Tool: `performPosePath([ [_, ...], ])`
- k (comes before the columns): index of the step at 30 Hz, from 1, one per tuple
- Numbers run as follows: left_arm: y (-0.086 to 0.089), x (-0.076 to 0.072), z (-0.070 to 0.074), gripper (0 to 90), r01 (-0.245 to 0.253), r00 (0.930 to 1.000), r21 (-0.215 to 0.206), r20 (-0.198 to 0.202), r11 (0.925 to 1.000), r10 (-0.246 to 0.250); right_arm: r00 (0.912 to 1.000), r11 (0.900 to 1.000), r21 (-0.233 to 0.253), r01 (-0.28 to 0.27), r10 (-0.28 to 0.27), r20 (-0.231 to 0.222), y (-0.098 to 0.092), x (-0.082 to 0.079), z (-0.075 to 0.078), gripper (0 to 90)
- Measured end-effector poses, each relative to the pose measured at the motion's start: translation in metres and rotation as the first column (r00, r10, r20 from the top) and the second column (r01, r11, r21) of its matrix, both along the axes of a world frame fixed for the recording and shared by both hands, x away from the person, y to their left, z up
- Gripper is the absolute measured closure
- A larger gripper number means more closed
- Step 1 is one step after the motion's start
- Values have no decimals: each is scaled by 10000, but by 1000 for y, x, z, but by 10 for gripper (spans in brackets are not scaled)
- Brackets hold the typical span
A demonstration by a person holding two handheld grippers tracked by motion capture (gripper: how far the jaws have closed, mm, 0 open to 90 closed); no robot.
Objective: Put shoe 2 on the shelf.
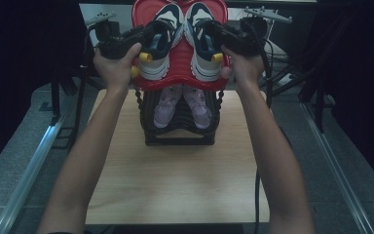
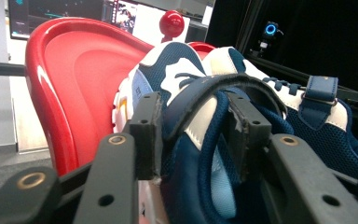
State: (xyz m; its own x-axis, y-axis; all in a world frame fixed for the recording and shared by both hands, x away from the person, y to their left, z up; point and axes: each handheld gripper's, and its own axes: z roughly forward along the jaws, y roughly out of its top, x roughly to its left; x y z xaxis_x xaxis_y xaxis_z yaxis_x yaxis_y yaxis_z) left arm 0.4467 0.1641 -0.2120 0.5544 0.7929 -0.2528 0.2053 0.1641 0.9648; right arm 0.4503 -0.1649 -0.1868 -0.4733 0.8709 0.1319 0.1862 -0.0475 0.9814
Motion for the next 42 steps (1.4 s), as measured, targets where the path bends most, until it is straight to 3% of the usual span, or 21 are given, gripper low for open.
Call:
performPosePath([
  [6, 7, 0, 0, 515, 113, 9999, -377, -106, 9992, -117, 9959, 9956, 243, -905, 906, -29, -1, 4, -1, 568],
  [10, 11, -1, 0, 494, 206, 9997, -446, -119, 9988, -211, 9936, 9919, 599, -1122, 1129, -71, -3, 4, -1, 500],
  [17, 15, -6, 0, 472, 457, 9989, -369, -112, 9983, -461, 9905, 9887, 631, -1360, 1345, 274, -11, -6, 3, 435],
  [21, 16, -12, 2, 463, 653, 9979, -167, -19, 9977, -653, 9875, 9833, 938, -1560, 1533, 358, -18, -9, 0, 435],
  [25, 21, -16, 2, 461, 631, 9980, -469, -29, 9969, -633, 9835, 9762, 1218, -1796, 1754, 440, -23, -9, -6, 437],
  [30, 29, -22, 0, 461, 540, 9985, -512, -28, 9972, -542, 9804, 9693, 1486, -1958, 1903, 505, -30, -11, -16, 442],
  [37, 38, -31, -7, 459, 486, 9988, -416, -15, 9979, -487, 9757, 9594, 1867, -2116, 1961, 982, -39, -19, -27, 449],
  [42, 43, -40, -12, 459, 518, 9986, -344, 59, 9981, -517, 9752, 9598, 1850, -2111, 1939, 1070, -47, -26, -34, 449],
])
